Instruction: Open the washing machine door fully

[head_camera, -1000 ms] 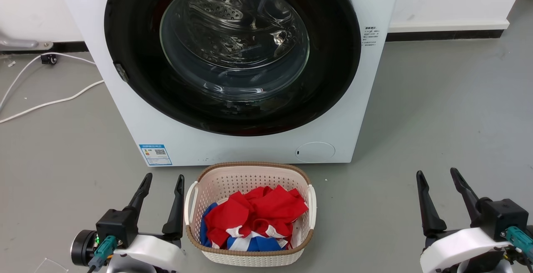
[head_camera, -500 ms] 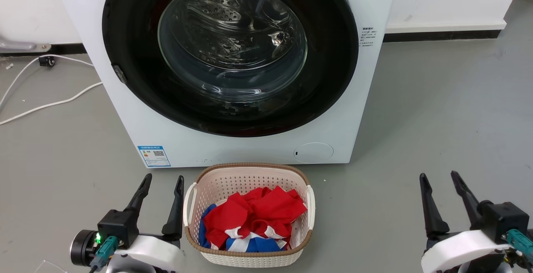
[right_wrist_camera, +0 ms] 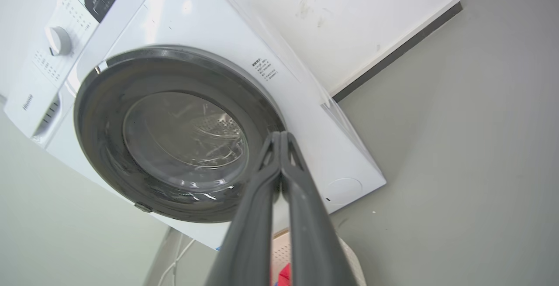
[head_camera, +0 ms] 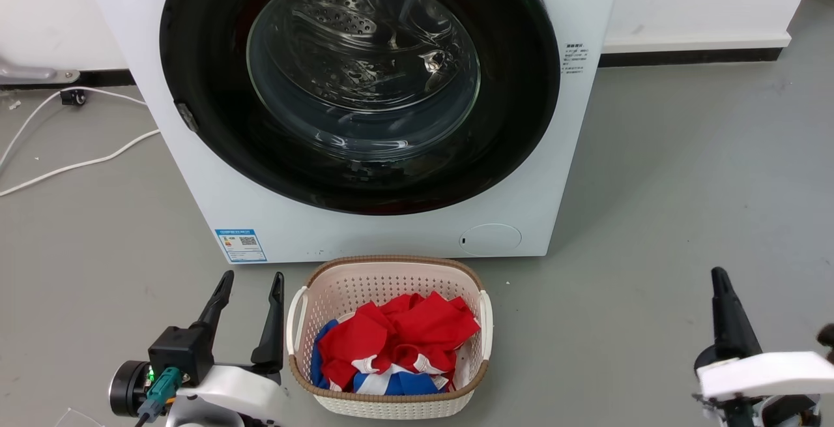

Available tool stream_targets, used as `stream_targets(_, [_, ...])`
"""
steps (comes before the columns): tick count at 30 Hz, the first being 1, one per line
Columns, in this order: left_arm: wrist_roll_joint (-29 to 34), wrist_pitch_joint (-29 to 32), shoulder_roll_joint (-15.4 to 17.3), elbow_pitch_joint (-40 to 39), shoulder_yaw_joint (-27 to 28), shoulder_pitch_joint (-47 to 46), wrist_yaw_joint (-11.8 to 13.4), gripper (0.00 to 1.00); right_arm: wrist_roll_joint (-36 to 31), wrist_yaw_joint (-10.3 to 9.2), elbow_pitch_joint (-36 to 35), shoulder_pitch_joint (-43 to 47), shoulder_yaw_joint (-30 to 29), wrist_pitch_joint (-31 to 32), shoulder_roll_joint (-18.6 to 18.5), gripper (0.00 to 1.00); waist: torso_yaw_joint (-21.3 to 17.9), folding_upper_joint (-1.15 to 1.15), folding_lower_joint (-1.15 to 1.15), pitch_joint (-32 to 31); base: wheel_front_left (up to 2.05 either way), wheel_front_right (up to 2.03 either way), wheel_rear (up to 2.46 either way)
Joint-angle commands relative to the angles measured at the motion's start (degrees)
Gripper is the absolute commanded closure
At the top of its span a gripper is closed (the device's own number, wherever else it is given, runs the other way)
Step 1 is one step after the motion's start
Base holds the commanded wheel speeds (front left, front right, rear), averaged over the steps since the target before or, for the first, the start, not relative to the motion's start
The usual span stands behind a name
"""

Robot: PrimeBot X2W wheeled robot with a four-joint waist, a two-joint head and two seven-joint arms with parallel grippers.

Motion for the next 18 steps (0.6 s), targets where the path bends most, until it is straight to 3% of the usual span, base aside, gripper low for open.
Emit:
stream_targets(1, [-0.01, -0.17, -0.39, -0.26, -0.01, -0.29, 0.34, 0.00, 7.07, 0.01, 2.00, -1.83, -0.88, -0.50, 0.02, 1.00, 0.06, 0.00, 0.00, 0.11, 0.00, 0.00, 0.00])
stream_targets(7, [0.43, -0.17, -0.79, -1.56, 0.00, -0.68, 0.28, 0.00, 27.15, 0.01, 8.36, -8.68, -3.83, 2.29, 0.01, 1.00, 0.44, 0.00, 0.00, 1.67, 0.00, 0.00, 0.00])
stream_targets(18, [0.63, -0.16, -1.34, -5.73, 0.23, -4.17, -0.39, 0.00, 32.52, 0.01, 19.41, -28.42, -10.68, 12.09, -2.45, 1.00, 1.32, 0.00, 0.00, 9.54, 0.00, 0.00, 0.00])
